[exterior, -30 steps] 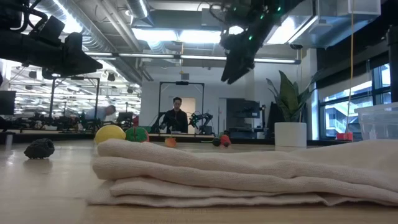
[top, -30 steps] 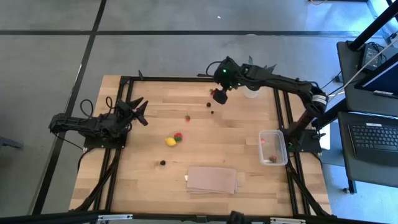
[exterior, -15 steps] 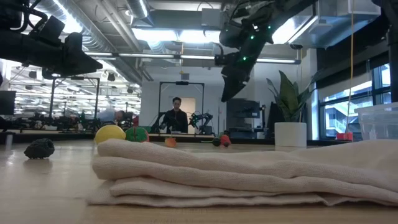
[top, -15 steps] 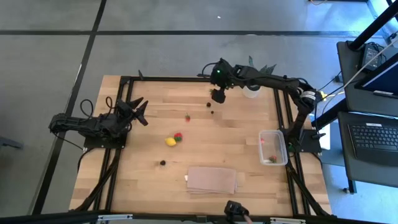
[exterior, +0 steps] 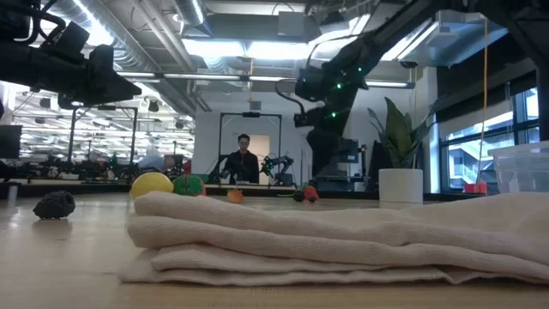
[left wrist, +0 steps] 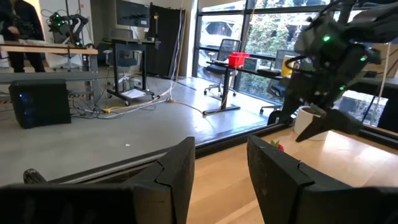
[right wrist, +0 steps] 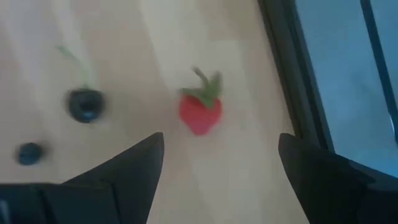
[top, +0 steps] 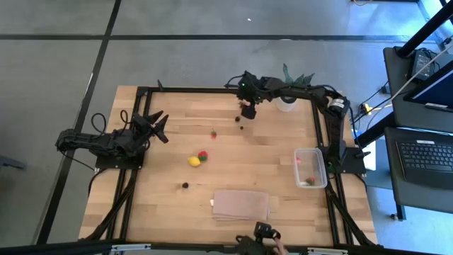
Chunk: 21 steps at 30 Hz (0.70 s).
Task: Pick and placing Produce into tupperware
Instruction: Put the top red strawberry into the transparent bin
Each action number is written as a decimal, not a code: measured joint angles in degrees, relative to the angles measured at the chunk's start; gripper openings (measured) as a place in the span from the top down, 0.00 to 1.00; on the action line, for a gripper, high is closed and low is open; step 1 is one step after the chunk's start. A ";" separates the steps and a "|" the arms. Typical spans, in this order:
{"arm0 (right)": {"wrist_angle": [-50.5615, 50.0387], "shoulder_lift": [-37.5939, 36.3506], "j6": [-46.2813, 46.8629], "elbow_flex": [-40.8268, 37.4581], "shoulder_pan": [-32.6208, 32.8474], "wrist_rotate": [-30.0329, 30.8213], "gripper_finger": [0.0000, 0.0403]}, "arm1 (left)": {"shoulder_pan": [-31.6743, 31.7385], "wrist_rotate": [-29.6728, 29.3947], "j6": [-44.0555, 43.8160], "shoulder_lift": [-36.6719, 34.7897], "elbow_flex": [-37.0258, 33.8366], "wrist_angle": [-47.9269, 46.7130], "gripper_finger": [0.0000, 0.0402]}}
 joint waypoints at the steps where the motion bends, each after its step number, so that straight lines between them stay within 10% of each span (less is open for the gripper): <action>1: 0.02 0.13 -0.04 -0.02 -0.42 0.09 0.21 | 0.00 0.00 0.00 0.00 0.00 0.00 0.65; 21: 1.35 0.86 0.11 -0.02 -3.30 -8.21 0.21 | 0.00 -0.35 0.04 0.00 0.00 -0.04 0.65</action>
